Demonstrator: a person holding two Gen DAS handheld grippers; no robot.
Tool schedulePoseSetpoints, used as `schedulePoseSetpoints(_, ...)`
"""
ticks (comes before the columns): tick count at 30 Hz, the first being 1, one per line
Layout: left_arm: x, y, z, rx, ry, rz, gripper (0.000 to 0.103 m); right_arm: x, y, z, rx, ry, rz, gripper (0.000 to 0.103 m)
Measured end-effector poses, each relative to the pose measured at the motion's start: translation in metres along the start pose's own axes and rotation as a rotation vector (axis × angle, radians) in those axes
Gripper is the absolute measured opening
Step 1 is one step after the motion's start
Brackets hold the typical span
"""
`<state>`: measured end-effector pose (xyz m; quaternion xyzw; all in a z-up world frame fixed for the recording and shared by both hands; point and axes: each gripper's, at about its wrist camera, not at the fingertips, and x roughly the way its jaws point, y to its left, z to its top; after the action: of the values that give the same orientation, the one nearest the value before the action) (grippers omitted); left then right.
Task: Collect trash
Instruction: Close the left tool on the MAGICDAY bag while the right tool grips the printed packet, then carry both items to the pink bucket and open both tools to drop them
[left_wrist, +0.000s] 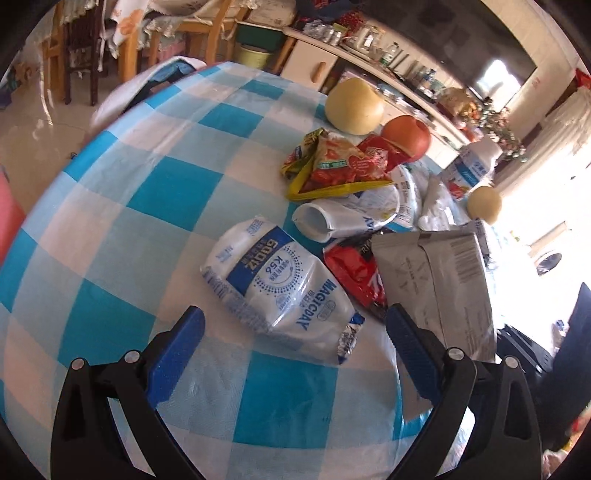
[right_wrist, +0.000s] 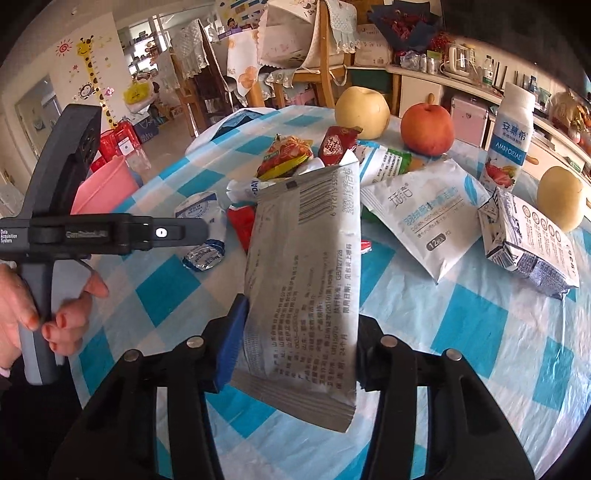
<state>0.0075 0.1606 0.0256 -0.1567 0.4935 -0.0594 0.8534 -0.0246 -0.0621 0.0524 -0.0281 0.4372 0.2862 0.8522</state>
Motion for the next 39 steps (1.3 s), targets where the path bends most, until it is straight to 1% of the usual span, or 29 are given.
schedulePoseSetpoints(1, 0.002, -0.003, 0.001, 0.003, -0.004, 0.025, 0.097, 0.001, 0.001, 0.000, 0.008, 0.000, 0.013, 0.051)
schedulePoseSetpoints(2, 0.004, -0.006, 0.001, 0.004, -0.010, 0.050, 0.097, 0.002, 0.002, -0.001, 0.011, 0.000, 0.016, 0.054)
schedulePoseSetpoints(3, 0.006, -0.009, 0.001, 0.005, -0.017, 0.083, 0.097, 0.004, 0.004, -0.001, 0.005, 0.006, 0.012, 0.062)
schedulePoseSetpoints(5, 0.010, -0.015, 0.001, 0.017, -0.031, 0.143, 0.097, 0.007, 0.007, -0.003, -0.010, 0.010, 0.000, 0.070)
schedulePoseSetpoints(6, 0.012, -0.019, 0.001, 0.029, -0.040, 0.180, 0.096, 0.008, 0.007, -0.004, -0.010, 0.013, -0.002, 0.073)
schedulePoseSetpoints(7, 0.014, -0.020, 0.002, 0.038, -0.047, 0.203, 0.095, 0.009, 0.007, -0.004, -0.007, 0.016, 0.000, 0.074)
schedulePoseSetpoints(9, 0.014, -0.023, 0.002, 0.046, -0.075, 0.275, 0.075, 0.010, 0.007, -0.004, -0.007, 0.015, 0.000, 0.077)
schedulePoseSetpoints(10, 0.013, -0.022, 0.002, 0.047, -0.083, 0.299, 0.072, 0.011, 0.007, -0.004, -0.009, 0.013, -0.006, 0.077)
schedulePoseSetpoints(13, 0.011, -0.020, 0.001, 0.063, -0.096, 0.329, 0.060, 0.013, 0.007, -0.003, -0.001, 0.012, -0.006, 0.078)
schedulePoseSetpoints(15, 0.007, -0.017, 0.000, 0.060, -0.104, 0.352, 0.044, 0.015, 0.007, -0.003, 0.011, 0.010, -0.008, 0.078)
schedulePoseSetpoints(16, 0.005, -0.014, 0.000, 0.057, -0.109, 0.356, 0.040, 0.016, 0.006, -0.004, 0.018, 0.010, -0.011, 0.078)
schedulePoseSetpoints(17, 0.003, -0.010, 0.001, 0.049, -0.112, 0.354, 0.033, 0.016, 0.006, -0.004, 0.026, 0.003, -0.010, 0.079)
schedulePoseSetpoints(18, 0.002, -0.007, 0.001, 0.041, -0.113, 0.347, 0.030, 0.016, 0.006, -0.004, 0.033, 0.001, -0.011, 0.080)
schedulePoseSetpoints(22, -0.003, 0.003, 0.003, 0.005, -0.112, 0.290, 0.028, 0.010, -0.002, -0.004, 0.108, -0.026, 0.017, 0.079)
schedulePoseSetpoints(23, -0.003, 0.004, 0.003, -0.001, -0.111, 0.282, 0.028, 0.008, -0.004, -0.004, 0.128, -0.032, 0.026, 0.073)
schedulePoseSetpoints(24, -0.004, 0.007, 0.004, -0.014, -0.110, 0.267, 0.028, 0.003, -0.008, -0.003, 0.159, -0.045, 0.040, 0.060)
schedulePoseSetpoints(25, -0.005, 0.010, 0.004, -0.029, -0.110, 0.251, 0.028, 0.001, -0.009, -0.003, 0.174, -0.048, 0.043, 0.054)
schedulePoseSetpoints(28, -0.006, 0.014, 0.004, -0.056, -0.104, 0.225, 0.028, -0.002, -0.010, -0.004, 0.191, -0.041, 0.031, 0.050)
schedulePoseSetpoints(30, -0.007, 0.016, 0.004, -0.070, -0.101, 0.210, 0.028, -0.005, -0.009, -0.005, 0.203, -0.050, 0.029, 0.037)
schedulePoseSetpoints(31, -0.008, 0.017, 0.004, -0.077, -0.101, 0.201, 0.028, -0.007, -0.009, -0.005, 0.214, -0.056, 0.031, 0.029)
schedulePoseSetpoints(32, -0.010, 0.018, 0.004, -0.082, -0.103, 0.195, 0.028, -0.010, -0.008, -0.005, 0.229, -0.059, 0.036, 0.025)
schedulePoseSetpoints(34, -0.014, 0.019, 0.005, -0.087, -0.115, 0.188, 0.028, -0.014, -0.008, -0.005, 0.250, -0.063, 0.038, 0.022)
schedulePoseSetpoints(37, -0.020, 0.020, 0.006, -0.086, -0.134, 0.183, 0.028, -0.022, -0.009, -0.007, 0.306, -0.085, 0.064, 0.016)
schedulePoseSetpoints(39, -0.026, 0.020, 0.007, -0.083, -0.152, 0.180, 0.028, -0.030, -0.008, -0.007, 0.323, -0.106, 0.058, 0.011)
